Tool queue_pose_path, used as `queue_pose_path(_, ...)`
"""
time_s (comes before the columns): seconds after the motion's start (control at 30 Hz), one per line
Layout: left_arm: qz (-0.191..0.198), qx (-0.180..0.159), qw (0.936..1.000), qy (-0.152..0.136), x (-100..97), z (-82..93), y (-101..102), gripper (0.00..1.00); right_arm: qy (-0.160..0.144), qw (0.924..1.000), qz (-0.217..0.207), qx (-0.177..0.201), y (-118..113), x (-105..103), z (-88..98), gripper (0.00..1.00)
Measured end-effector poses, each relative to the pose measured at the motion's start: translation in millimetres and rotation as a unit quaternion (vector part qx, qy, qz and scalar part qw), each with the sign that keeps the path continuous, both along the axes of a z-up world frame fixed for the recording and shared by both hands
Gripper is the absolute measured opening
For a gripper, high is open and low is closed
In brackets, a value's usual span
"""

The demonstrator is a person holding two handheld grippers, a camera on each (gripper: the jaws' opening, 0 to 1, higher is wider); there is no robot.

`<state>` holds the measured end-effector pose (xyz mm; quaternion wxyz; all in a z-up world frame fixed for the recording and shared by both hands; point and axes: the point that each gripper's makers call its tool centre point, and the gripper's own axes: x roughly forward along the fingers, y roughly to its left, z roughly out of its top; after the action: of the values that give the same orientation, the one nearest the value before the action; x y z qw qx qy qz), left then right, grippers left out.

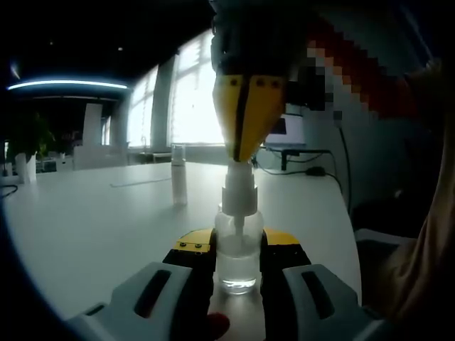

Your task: Clamp pump bottle remove cover press pump head put on cover

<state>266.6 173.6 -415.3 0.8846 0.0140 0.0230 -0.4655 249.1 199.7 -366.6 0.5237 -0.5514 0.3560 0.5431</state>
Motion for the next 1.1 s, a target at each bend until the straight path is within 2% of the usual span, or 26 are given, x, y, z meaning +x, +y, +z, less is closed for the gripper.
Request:
queue_pose_path(0.37,0.0,0.001,1.0,-0.001,0.2,0.2,-0.2,0.15,-0.004,1.0,0.003,-0.004,0.0,0.0,0.0,0.0)
queue_pose_path(1.1,-0.001,0.0,1.0,0.001,0.2,0.3,-0.2,0.15,-0.006,0.9999,0.006,0.014,0.7,0.3,7.7,0.0)
